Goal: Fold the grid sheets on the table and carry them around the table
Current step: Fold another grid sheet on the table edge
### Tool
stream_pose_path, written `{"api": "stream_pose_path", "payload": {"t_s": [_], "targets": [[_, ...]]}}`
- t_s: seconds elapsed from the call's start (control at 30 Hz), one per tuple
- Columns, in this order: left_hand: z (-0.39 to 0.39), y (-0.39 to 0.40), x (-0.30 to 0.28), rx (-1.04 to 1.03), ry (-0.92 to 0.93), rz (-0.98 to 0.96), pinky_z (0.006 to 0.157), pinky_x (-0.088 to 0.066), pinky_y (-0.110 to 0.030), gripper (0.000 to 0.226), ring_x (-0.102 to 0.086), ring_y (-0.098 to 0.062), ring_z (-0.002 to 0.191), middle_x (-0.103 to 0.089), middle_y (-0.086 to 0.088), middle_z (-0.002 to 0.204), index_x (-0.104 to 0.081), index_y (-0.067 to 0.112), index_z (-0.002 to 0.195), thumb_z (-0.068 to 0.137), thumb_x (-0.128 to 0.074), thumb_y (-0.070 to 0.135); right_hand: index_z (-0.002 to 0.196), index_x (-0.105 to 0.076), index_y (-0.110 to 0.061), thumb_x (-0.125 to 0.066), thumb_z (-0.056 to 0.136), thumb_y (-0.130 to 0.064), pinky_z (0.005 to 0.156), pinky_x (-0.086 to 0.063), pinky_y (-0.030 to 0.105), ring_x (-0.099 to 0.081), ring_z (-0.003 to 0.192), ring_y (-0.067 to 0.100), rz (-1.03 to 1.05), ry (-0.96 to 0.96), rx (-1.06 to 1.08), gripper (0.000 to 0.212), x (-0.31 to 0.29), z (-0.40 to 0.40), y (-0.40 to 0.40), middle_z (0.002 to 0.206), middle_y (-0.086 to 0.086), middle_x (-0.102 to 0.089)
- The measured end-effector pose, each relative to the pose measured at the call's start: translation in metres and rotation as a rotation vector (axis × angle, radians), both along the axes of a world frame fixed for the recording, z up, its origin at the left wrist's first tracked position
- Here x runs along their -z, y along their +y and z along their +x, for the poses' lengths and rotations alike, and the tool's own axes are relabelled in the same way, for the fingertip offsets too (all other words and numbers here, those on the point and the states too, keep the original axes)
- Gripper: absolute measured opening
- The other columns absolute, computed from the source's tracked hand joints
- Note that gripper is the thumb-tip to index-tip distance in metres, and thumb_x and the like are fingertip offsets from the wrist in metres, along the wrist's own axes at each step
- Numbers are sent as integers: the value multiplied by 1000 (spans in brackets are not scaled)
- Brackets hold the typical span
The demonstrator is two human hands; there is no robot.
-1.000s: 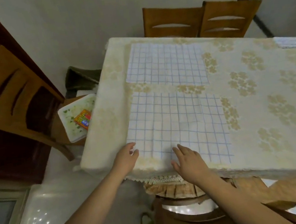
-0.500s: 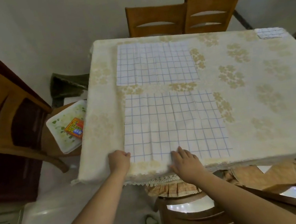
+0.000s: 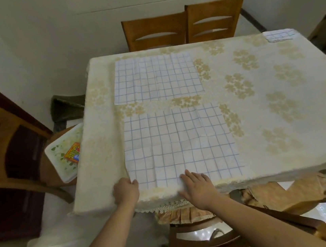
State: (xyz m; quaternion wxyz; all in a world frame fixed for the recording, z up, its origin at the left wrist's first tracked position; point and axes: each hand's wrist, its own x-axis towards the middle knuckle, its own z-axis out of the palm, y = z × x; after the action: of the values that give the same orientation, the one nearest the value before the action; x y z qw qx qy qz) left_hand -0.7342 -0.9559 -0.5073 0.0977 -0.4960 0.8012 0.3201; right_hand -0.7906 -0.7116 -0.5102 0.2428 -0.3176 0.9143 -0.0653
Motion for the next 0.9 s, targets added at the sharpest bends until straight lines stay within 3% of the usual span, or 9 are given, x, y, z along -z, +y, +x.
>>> {"api": "stream_pose_path", "payload": {"t_s": [0.1, 0.2, 0.27, 0.4, 0.53, 0.67, 0.77, 0.9], "targets": [[6, 12, -15, -30, 223, 80, 69, -43, -37, 17, -58, -31, 83, -56, -8, 79, -54, 6, 88, 93, -58, 23, 147, -32, -17, -16, 93, -59, 117, -15, 45, -30, 142, 28, -19, 63, -64, 70, 0, -5, 3, 155, 10, -32], [7, 28, -41, -1, 311, 34, 65, -35, -31, 14, -53, -24, 79, -55, -4, 82, -53, 9, 93, 93, -58, 21, 137, -47, -15, -25, 95, -54, 112, -28, 45, -43, 133, 30, -111, 143, -82, 61, 2, -18, 3, 140, 10, -50], [5, 36, -54, 45, 343, -1, 70, -36, -29, 13, -54, -22, 82, -58, -3, 88, -53, 11, 96, 94, -59, 22, 142, -43, -13, -24, 94, -52, 113, -29, 46, -39, 137, 32, -157, 169, -62, 64, 3, -33, 2, 148, 12, -43], [-1, 49, -74, 74, 381, -9, 75, -37, -27, 11, -55, -19, 91, -59, -1, 97, -52, 15, 97, 94, -60, 23, 155, -15, -13, -23, 102, -47, 120, -9, 44, -11, 149, 28, -72, 83, -107, 63, 3, -63, 1, 163, 11, -9], [-11, 67, -91, 120, 446, -37, 75, -38, -26, 13, -55, -13, 93, -60, 3, 100, -52, 16, 99, 95, -59, 25, 155, -12, -13, -13, 99, -51, 120, -9, 44, -9, 149, 28, -4, 15, -191, 67, 10, -78, 5, 163, 11, -9], [-23, 93, -102, 171, 504, -46, 70, -40, -22, 14, -57, -9, 93, -62, 7, 100, -55, 14, 102, 94, -60, 25, 155, -13, -13, -24, 104, -44, 122, -11, 41, -11, 150, 26, -73, -69, -168, 62, 14, -85, 10, 163, 10, -12], [-30, 118, -111, 247, 568, -32, 67, -40, -9, 12, -58, -7, 88, -61, 14, 93, -56, 18, 103, 94, -60, 23, 153, -25, -13, -35, 103, -41, 118, -23, 38, -29, 144, 24, -281, -230, 65, 58, 5, -91, 17, 158, 7, -29], [-45, 159, -119, 480, 542, -38, 79, -47, -20, 23, -56, -2, 99, -60, 17, 112, -54, 26, 119, 97, -53, 32, 135, -49, -18, -37, 103, -39, 99, -45, 36, -57, 117, 22, -645, -567, 648, 41, -29, -105, 30, 134, 3, -57]]}}
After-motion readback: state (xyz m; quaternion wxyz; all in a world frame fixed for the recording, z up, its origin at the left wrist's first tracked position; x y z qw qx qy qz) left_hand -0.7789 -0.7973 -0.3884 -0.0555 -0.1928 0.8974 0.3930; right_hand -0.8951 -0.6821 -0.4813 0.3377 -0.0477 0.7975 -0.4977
